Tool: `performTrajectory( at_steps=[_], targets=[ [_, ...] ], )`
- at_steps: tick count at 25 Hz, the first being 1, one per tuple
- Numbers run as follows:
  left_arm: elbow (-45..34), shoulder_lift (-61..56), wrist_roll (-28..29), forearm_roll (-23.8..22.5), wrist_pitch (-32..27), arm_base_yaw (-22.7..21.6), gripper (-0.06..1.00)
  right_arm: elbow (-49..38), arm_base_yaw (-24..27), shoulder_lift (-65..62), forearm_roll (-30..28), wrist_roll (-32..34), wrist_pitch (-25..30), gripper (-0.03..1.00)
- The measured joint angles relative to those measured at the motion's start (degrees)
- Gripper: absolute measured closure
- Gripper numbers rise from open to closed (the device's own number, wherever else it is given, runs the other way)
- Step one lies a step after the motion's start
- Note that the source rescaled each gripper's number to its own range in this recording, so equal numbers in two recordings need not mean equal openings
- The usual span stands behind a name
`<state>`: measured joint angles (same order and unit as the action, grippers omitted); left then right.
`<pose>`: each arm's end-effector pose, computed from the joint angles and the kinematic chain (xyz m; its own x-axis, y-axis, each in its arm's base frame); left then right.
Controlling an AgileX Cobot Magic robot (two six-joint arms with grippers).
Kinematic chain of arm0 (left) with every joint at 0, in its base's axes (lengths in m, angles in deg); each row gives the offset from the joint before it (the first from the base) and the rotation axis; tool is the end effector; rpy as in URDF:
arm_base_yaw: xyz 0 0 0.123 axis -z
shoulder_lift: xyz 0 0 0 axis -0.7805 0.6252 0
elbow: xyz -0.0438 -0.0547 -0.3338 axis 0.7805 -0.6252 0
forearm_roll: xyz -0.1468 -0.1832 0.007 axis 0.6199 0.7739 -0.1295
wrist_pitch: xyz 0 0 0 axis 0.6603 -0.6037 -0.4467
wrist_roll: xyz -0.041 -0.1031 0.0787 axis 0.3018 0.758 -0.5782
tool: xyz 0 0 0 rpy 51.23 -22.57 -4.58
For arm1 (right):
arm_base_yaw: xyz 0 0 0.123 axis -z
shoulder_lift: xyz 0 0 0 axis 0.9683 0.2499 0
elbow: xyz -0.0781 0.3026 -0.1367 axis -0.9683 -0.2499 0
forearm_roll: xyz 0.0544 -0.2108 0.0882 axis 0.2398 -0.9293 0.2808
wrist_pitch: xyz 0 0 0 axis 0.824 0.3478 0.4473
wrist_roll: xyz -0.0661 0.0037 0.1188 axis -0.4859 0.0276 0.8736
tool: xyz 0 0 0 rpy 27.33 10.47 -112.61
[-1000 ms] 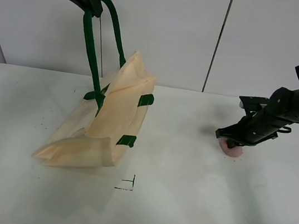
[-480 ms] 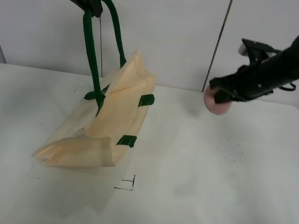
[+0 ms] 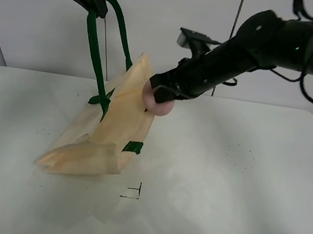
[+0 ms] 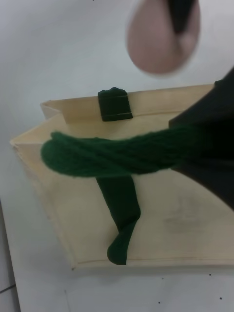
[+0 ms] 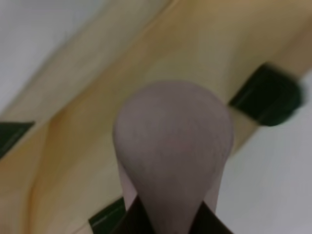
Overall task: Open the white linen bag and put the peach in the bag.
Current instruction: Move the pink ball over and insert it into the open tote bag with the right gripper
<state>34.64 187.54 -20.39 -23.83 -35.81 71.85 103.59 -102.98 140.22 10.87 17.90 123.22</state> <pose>0.3875 -0.1521 0.4443 -0.7496 0.1055 -0.6534 0.2605 0.9545 -0.1448 0.3796 0.2576 0.2694 -0.7551 -0.3094 -0.5780 -0.5767 0.7327 0.3613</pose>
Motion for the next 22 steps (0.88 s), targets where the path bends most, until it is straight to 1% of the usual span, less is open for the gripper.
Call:
performTrajectory(
  at_steps=[4, 11, 13, 15, 16, 17, 18, 19, 22],
  targets=[
    [0.0, 0.0, 0.0, 0.0, 0.0, 0.0, 0.94, 0.0, -1.8, 5.3, 4.7, -2.5, -4.6, 0.97],
    [0.0, 0.0, 0.0, 0.1, 0.0, 0.0, 0.94, 0.0, -2.2, 11.0, 23.5, -13.7, -8.7, 0.97],
    [0.0, 0.0, 0.0, 0.2, 0.0, 0.0, 0.94, 0.0, -2.2, 12.1, 26.2, -14.7, -10.2, 0.97],
    [0.0, 0.0, 0.0, 0.2, 0.0, 0.0, 0.94, 0.0, -2.2, 13.5, 27.4, -15.3, -11.3, 0.97],
    [0.0, 0.0, 0.0, 0.2, 0.0, 0.0, 0.94, 0.0, -2.2, 14.2, 27.9, -15.6, -11.6, 0.95],
    [0.0, 0.0, 0.0, 0.2, 0.0, 0.0, 0.94, 0.0, -2.2, 14.5, 28.5, -16.2, -11.6, 0.91],
    [0.0, 0.0, 0.0, 0.2, 0.0, 0.0, 0.94, 0.0, -2.2, 14.8, 29.0, -17.1, -11.6, 0.83],
    [0.0, 0.0, 0.0, 0.2, 0.0, 0.0, 0.94, 0.0, -2.2, 14.8, 29.2, -18.1, -11.6, 0.70],
    [0.0, 0.0, 0.0, 0.2, 0.0, 0.0, 0.94, 0.0, -2.2, 14.8, 29.9, -20.2, -11.6, 0.20]
  ],
)
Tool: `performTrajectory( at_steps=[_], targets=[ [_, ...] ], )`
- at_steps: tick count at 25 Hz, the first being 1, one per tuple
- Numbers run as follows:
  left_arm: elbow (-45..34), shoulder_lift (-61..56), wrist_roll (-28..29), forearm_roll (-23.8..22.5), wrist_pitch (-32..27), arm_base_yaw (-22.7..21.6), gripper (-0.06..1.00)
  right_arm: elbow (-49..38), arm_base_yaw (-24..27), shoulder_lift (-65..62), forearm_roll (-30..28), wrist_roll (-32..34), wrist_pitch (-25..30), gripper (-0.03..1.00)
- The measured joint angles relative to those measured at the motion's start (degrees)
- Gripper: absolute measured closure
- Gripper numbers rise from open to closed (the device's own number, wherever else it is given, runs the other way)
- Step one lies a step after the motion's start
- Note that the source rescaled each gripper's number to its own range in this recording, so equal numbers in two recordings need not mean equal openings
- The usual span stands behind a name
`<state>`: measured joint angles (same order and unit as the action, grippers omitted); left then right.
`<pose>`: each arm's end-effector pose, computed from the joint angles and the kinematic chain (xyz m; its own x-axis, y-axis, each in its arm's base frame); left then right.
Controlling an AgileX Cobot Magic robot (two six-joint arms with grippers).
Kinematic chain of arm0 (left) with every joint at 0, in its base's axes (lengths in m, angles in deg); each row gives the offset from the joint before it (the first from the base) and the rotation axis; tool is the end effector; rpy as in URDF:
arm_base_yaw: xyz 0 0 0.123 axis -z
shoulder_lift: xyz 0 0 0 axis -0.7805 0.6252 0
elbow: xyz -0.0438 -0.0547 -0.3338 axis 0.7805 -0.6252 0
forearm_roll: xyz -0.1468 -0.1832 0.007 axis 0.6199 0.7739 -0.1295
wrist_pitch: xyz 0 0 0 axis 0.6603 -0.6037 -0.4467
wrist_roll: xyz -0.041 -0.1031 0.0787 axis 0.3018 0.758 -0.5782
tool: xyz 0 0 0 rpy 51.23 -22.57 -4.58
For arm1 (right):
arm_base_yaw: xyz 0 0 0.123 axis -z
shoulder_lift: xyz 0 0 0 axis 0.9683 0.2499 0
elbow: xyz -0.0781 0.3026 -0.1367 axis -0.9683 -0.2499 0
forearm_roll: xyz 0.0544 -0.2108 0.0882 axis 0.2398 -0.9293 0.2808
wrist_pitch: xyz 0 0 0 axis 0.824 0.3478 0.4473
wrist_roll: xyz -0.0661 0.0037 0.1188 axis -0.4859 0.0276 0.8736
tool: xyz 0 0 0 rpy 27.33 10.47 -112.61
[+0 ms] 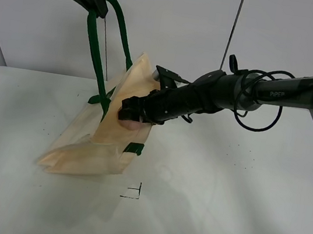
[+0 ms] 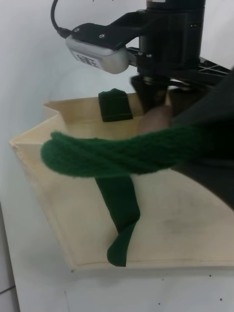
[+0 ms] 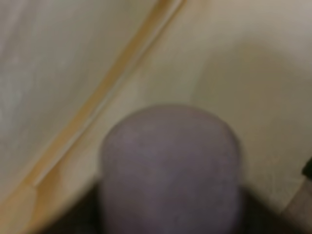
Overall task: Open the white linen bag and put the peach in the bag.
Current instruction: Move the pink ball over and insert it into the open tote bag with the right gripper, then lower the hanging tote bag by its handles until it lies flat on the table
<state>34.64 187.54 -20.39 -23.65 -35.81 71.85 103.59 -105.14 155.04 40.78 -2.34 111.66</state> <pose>0.3873 -0.1525 0.4443 -0.7502 0.1045 -0.6529 0.2614 0.9539 -0.1477 0.4193 0.3057 0.1753 -0.8180 -0.1331 -0.5597 -0.4695 0.7166 0.5158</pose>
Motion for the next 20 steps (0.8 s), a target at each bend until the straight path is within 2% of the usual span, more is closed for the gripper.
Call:
performTrajectory(
  at_steps=[2, 4, 7, 13, 17, 20],
  targets=[
    [0.0, 0.0, 0.0, 0.0, 0.0, 0.0, 0.94, 0.0, 0.0, 0.0, -0.5, 0.2, 0.0, 0.05],
    [0.0, 0.0, 0.0, 0.0, 0.0, 0.0, 0.94, 0.0, 0.0, -0.1, -2.2, 2.5, 0.0, 0.00],
    [0.0, 0.0, 0.0, 0.0, 0.0, 0.0, 0.94, 0.1, 0.1, -0.8, -8.7, 8.5, 1.2, -0.01],
    [0.0, 0.0, 0.0, 0.1, 0.0, 0.0, 0.94, 0.1, 0.9, -5.6, -32.3, 25.4, 6.6, -0.01],
    [0.0, 0.0, 0.0, 0.1, 0.0, 0.0, 0.94, 3.9, 1.5, -7.1, -47.9, 37.9, 14.7, -0.01],
    [0.0, 0.0, 0.0, 0.1, 0.0, 0.0, 0.94, 7.8, 2.4, -7.1, -56.5, 44.4, 20.0, -0.01]
  ],
)
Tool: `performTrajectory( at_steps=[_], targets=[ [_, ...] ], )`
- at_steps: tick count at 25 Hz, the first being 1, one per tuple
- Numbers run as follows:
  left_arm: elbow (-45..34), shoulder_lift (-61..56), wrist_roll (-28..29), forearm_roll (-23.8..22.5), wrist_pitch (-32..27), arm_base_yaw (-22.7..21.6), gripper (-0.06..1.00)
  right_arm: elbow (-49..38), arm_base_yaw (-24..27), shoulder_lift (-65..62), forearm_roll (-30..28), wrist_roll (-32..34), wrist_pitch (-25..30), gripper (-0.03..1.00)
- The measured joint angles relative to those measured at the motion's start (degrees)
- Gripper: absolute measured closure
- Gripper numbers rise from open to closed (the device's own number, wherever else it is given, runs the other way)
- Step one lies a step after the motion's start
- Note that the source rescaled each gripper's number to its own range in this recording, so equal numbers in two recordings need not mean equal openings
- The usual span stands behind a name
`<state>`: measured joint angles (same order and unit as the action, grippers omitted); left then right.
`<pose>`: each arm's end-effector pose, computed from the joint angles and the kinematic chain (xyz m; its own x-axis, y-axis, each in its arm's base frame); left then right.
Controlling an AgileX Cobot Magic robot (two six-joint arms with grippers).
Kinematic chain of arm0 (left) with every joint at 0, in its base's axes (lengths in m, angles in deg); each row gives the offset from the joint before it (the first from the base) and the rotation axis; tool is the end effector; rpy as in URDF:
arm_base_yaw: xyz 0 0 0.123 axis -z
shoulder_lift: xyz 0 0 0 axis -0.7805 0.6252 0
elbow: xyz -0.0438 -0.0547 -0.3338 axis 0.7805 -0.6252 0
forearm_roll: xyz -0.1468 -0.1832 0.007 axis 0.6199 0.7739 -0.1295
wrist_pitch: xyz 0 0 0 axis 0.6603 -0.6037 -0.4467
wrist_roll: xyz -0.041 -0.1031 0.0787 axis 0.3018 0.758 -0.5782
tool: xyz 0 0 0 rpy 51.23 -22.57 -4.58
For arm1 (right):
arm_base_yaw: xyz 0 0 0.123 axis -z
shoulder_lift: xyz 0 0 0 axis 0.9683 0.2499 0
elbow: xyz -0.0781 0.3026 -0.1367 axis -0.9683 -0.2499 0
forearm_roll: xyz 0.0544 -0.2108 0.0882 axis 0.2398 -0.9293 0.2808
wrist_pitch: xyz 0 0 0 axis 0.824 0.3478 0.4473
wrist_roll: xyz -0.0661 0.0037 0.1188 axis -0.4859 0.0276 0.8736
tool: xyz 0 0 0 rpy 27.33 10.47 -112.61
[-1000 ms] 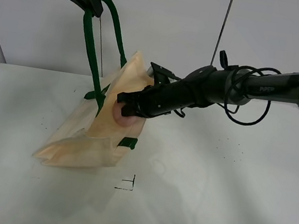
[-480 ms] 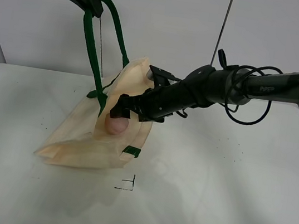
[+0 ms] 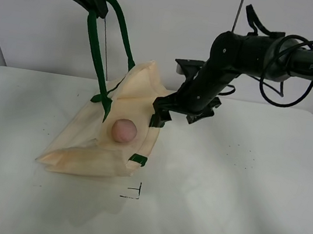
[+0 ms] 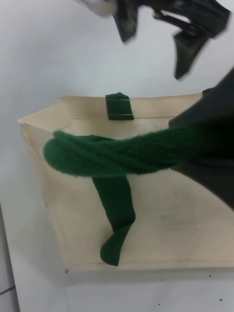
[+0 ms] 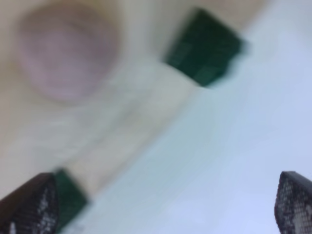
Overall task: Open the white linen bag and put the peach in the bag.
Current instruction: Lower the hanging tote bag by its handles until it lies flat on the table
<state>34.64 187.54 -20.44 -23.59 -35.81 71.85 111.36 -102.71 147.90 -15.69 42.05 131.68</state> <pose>0.3873 -0.1526 0.4443 -0.7502 0.1050 -0.6529 0.2623 0.9535 -0.1481 0.4099 0.2341 0.2222 -0.8620 -0.3429 -0.3732 -0.4289 0.8859 0.1768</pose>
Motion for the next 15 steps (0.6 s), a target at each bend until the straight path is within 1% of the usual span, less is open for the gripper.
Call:
performTrajectory(
  at_steps=[2, 6, 11, 15],
  targets=[
    [0.0, 0.0, 0.0, 0.0, 0.0, 0.0, 0.94, 1.6, 1.3, 0.0, -3.4, 2.0, 1.6, -0.01],
    [0.0, 0.0, 0.0, 0.0, 0.0, 0.0, 0.94, 2.3, 6.0, 0.0, -6.8, 3.1, 4.4, -0.01],
    [0.0, 0.0, 0.0, 0.0, 0.0, 0.0, 0.94, 2.3, 15.5, 0.0, -9.1, 3.1, 5.9, -0.01],
    [0.0, 0.0, 0.0, 0.0, 0.0, 0.0, 0.94, 2.3, 22.1, 0.0, -9.5, 2.7, 8.8, -0.01]
  ],
)
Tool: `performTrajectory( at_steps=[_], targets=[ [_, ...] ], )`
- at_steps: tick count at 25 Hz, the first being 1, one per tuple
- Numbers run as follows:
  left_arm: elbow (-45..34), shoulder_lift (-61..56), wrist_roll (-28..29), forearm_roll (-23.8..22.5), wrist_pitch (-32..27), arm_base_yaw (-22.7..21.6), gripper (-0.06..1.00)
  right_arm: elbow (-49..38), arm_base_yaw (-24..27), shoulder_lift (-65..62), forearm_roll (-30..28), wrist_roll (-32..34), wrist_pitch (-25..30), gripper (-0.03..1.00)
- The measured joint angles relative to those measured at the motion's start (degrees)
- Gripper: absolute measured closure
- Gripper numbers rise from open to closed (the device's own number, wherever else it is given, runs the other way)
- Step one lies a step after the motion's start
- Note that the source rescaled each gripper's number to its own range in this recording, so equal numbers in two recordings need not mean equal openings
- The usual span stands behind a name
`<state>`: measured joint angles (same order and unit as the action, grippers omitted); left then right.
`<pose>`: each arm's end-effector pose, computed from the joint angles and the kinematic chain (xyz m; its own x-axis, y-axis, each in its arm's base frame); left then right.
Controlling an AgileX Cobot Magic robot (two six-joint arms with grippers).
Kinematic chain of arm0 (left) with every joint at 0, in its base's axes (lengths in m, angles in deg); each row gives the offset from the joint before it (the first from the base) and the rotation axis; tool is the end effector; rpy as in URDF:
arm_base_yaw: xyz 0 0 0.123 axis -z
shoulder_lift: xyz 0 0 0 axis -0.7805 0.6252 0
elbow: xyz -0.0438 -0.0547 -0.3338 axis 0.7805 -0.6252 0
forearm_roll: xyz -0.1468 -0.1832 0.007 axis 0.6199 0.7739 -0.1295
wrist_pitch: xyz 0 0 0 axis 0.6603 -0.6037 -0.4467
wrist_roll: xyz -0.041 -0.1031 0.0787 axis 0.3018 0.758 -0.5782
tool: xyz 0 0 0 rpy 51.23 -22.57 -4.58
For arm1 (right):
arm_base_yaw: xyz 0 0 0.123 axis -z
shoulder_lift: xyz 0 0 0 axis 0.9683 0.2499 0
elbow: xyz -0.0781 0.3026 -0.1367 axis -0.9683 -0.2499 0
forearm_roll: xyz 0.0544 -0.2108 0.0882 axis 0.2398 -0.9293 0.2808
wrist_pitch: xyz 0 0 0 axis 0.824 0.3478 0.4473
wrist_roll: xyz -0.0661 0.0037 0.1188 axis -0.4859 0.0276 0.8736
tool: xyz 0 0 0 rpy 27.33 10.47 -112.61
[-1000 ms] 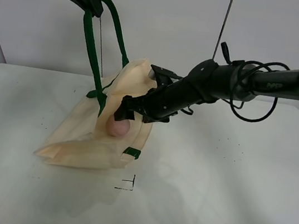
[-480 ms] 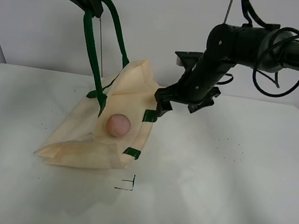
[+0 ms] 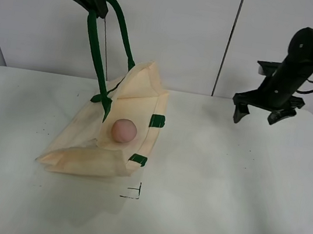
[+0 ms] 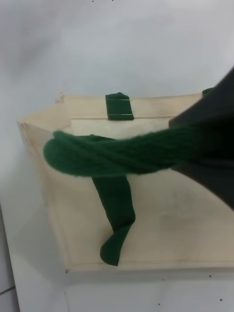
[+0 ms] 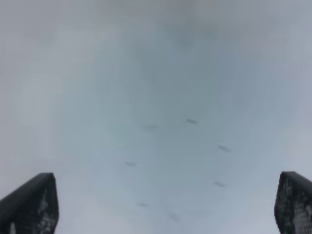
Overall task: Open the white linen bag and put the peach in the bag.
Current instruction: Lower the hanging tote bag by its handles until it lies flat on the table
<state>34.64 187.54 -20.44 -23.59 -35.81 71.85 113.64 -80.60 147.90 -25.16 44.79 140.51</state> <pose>0.3873 -0.1526 0.4443 -0.7502 0.1050 -0.6529 0.2623 0.9535 -0.1481 0.4560 0.0456 0.2243 -0.9610 -0.0656 -0.2688 -0.0797 0.9959 0.0419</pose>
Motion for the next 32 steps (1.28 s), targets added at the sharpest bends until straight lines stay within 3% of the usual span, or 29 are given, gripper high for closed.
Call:
performTrajectory(
  at_steps=[8, 15, 20, 27, 32],
  targets=[
    [0.0, 0.0, 0.0, 0.0, 0.0, 0.0, 0.94, 0.0, 2.1, 0.0, -0.9, -1.4, 11.3, -0.01],
    [0.0, 0.0, 0.0, 0.0, 0.0, 0.0, 0.94, -5.0, 2.1, -5.0, -2.6, -1.2, 12.7, -0.01],
    [0.0, 0.0, 0.0, 0.0, 0.0, 0.0, 0.94, -17.8, 2.1, -16.2, -3.3, -0.1, 12.8, -0.01],
    [0.0, 0.0, 0.0, 0.0, 0.0, 0.0, 0.94, -41.8, 2.1, -41.7, -3.0, 0.3, 12.8, -0.01],
    [0.0, 0.0, 0.0, 0.0, 0.0, 0.0, 0.94, -57.3, 2.1, -62.4, -2.6, 0.8, 7.5, -0.01]
  ],
)
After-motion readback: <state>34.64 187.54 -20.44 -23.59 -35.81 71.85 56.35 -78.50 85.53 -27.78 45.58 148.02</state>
